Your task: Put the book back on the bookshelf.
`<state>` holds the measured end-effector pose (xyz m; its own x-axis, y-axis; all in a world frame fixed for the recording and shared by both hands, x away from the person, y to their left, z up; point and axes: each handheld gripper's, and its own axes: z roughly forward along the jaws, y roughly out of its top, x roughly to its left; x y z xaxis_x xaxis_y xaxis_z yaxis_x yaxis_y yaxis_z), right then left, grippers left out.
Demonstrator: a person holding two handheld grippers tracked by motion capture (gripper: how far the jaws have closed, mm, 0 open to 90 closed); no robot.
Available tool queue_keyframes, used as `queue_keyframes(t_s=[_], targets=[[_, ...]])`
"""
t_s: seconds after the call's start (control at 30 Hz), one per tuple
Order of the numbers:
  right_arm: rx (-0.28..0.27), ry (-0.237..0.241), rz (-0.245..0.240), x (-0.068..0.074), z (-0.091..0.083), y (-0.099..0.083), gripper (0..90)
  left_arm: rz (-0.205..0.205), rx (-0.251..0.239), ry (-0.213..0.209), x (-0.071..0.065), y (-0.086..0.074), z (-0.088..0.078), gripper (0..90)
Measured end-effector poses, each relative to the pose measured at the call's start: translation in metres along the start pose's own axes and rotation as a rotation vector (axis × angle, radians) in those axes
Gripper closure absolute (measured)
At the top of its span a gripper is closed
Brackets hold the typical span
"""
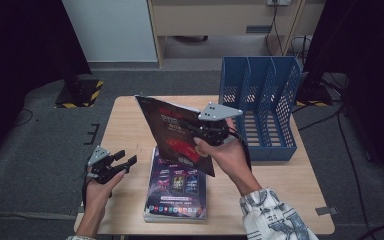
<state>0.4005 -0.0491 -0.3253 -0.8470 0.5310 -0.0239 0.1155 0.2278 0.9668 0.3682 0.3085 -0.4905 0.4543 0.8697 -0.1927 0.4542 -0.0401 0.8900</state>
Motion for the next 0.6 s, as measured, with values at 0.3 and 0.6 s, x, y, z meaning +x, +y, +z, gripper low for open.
queue_keyframes(t_s=[0.3,0.6], targets=[[-0.012,-0.014,0.001,-0.0019,-0.0036,0.0032,86.9,0.001,0.001,0.001,-0.0002,-0.0003,0.0002,36.8],[-0.025,-0.035,0.010,-0.0053,-0.0065,0.0061,87.0,0.006,0.026,0.014,0.0000,-0.0024,0.0031,31.3]])
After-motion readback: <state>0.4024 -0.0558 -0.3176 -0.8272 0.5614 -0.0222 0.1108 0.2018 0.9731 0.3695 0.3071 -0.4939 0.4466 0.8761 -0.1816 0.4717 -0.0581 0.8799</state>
